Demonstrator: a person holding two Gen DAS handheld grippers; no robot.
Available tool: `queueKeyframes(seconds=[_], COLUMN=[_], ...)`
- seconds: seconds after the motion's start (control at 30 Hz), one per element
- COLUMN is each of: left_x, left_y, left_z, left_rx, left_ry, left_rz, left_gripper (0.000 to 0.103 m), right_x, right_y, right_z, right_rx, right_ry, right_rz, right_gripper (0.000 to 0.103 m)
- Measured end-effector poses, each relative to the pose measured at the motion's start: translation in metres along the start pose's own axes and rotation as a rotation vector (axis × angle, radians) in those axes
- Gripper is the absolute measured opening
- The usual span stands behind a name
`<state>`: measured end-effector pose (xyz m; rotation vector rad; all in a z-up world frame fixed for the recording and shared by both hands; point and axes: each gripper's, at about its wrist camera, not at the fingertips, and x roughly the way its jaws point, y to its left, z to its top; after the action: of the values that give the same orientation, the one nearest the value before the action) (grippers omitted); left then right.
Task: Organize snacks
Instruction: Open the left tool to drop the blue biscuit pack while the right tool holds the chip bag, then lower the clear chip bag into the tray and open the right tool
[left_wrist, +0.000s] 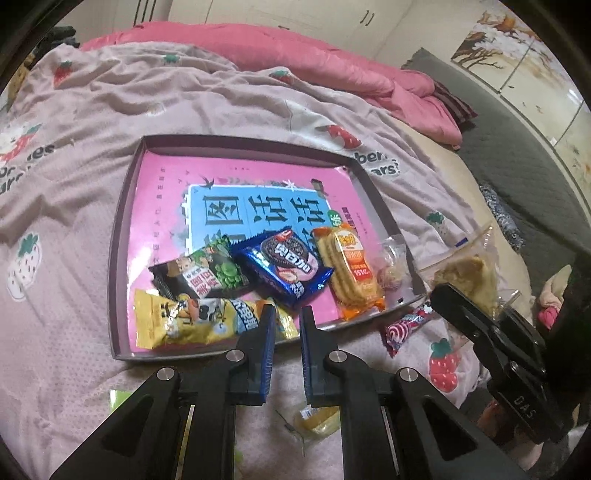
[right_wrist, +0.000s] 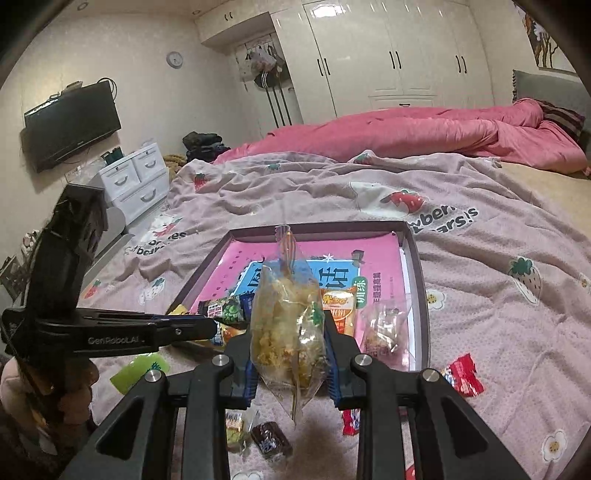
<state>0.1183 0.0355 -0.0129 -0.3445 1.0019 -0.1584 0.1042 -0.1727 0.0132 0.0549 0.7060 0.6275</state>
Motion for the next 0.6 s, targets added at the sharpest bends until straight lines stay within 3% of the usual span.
queueKeyframes(seconds=[0.3, 0.6], left_x=[0.002, 0.010], left_y=[-0.003, 0.001], left_z=[0.001, 0.003], left_rx=[0.035, 0.048], left_ry=[-0.015, -0.014], left_rz=[0.037, 0.059], left_gripper=[0.012, 0.012], right_x=[0.022, 0.055], right_y=[0.008, 0.006], right_z=[0.012, 0.014], right_rx=[0.001, 0.027], right_ry=[0.008, 0.070], right_rz=[0.006, -0.009], right_gripper=[0.029, 0.029])
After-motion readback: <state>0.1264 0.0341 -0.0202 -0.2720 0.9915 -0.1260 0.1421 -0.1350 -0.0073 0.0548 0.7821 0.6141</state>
